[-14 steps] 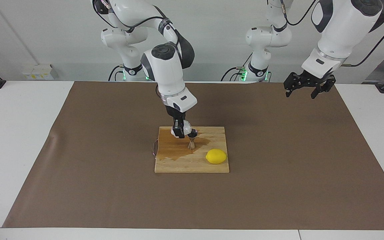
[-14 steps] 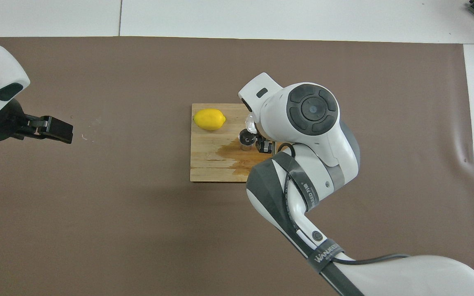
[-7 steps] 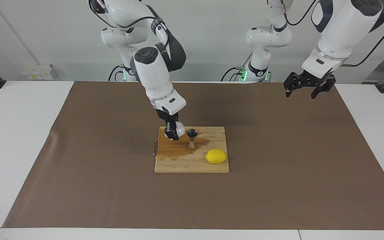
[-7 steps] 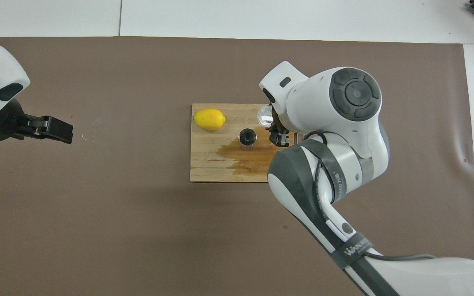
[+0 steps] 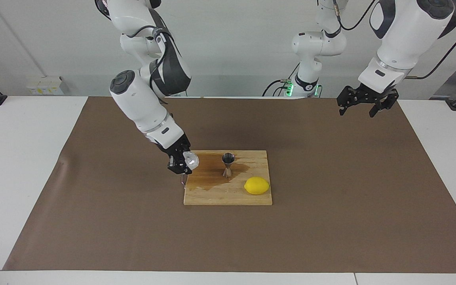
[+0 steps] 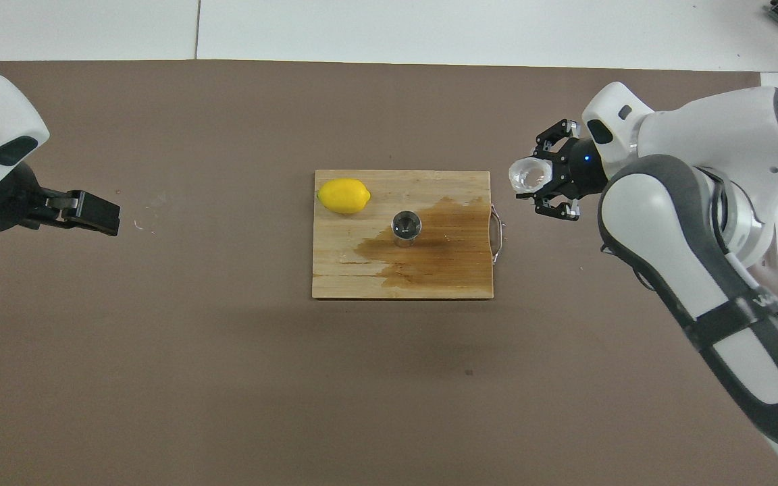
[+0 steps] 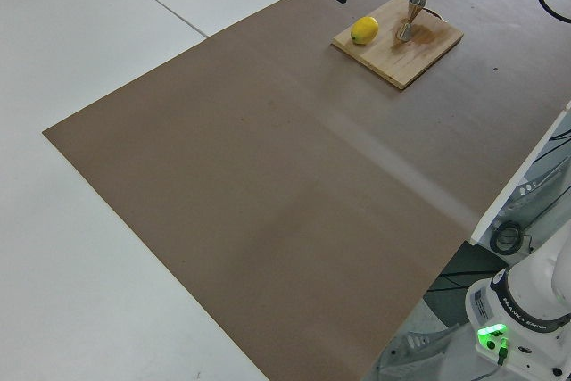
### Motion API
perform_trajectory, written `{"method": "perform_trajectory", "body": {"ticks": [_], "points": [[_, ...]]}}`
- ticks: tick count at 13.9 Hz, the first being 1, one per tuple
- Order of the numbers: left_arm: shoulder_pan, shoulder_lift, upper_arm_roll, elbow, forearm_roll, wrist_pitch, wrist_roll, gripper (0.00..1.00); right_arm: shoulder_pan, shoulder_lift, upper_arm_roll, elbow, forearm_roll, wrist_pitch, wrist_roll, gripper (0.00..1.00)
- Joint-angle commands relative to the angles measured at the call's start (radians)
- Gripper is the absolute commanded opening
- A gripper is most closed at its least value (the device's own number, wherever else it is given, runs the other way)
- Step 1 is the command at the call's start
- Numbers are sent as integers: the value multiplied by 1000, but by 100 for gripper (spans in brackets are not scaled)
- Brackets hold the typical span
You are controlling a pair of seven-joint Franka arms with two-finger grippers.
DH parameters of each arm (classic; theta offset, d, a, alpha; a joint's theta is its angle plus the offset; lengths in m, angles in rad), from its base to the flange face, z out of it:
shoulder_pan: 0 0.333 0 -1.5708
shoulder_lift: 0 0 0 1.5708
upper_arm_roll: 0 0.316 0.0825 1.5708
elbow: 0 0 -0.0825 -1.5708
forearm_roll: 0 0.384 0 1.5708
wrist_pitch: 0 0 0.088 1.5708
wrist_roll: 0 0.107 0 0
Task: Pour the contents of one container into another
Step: 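Carry the white cup with the right gripper back to its spot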
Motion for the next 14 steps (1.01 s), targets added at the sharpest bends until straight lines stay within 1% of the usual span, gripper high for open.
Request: {"method": "perform_trajectory", "body": {"ticks": [1, 3, 7, 9, 10, 14], "points": [[5, -20, 0, -20, -14, -7, 1, 100, -90, -69, 13, -112, 108, -11, -130, 0], [5, -20, 0, -21, -14, -7, 1, 100, -141, -66, 13, -133, 140, -42, -236, 0], [5, -20, 0, -20, -14, -7, 1, 100, -228, -62, 13, -239, 240, -41, -472, 0], [5, -20, 0, -20, -14, -7, 1, 100, -259, -65, 13, -285, 243, -41, -536, 0], [5, -20, 0, -20, -14, -7, 1, 100, -262, -59, 11, -290, 248, -41, -572, 0], [5, -20, 0, -21, -14, -7, 1, 100, -287, 36, 13, -299, 335, -48, -720, 0]]}}
